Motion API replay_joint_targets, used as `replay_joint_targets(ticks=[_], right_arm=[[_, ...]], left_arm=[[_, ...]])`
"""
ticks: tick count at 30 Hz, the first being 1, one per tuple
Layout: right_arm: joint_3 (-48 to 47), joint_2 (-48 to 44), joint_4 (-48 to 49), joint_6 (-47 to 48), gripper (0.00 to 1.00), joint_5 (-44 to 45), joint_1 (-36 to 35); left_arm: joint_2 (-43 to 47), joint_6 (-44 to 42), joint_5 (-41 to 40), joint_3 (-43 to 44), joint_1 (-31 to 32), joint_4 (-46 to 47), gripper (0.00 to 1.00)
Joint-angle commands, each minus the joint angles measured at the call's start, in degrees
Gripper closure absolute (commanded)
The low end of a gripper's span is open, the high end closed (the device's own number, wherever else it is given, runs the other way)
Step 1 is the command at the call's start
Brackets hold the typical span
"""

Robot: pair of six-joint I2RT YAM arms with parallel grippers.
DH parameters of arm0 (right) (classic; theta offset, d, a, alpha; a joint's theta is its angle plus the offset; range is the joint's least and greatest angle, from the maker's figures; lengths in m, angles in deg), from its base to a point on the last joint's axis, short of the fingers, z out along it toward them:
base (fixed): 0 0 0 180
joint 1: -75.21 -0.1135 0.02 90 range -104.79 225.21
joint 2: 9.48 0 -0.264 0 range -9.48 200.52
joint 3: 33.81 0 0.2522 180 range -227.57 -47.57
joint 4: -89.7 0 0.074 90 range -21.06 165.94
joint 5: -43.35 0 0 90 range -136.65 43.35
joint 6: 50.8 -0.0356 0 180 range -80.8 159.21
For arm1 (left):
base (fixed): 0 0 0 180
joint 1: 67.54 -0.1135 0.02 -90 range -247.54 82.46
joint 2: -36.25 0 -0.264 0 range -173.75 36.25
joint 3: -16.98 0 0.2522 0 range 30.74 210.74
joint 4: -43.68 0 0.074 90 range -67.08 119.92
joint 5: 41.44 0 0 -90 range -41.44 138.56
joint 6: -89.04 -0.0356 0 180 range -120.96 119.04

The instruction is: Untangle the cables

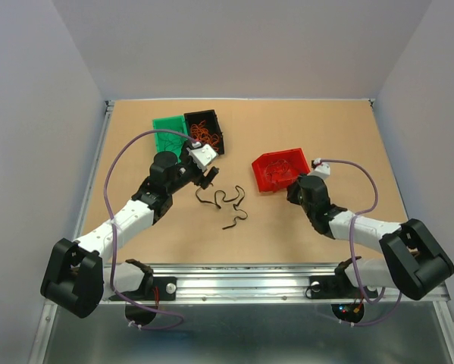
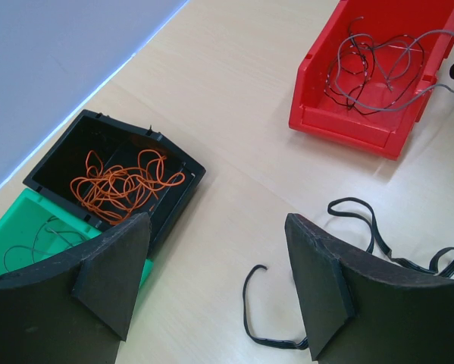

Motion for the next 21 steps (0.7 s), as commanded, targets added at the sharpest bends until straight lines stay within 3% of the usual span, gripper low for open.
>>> replay_joint_targets(ticks=[1, 4, 12, 21], right_arm=[[-2.71, -1.61, 4.26, 0.07, 0.97, -0.10, 0.32], [-4.89, -4.69, -3.25, 0.42, 0.99, 0.43, 0.32], [-15.44, -2.59, -14.80, 4.19, 0.99, 1.13, 0.32], [-27.31, 7.86, -21.58, 9.46, 0.99, 1.31, 0.32]], left_arm=[[0.64, -0.58, 0.70, 1.35, 0.13, 1.96, 0.18], [0.56, -0.58, 0.79, 1.44, 0.22, 1.96, 0.18], [0.56, -0.49, 0.70, 1.44, 0.13, 1.79, 0.17], [0.47, -0.49, 0.70, 1.62, 0.22, 1.61, 0.18]])
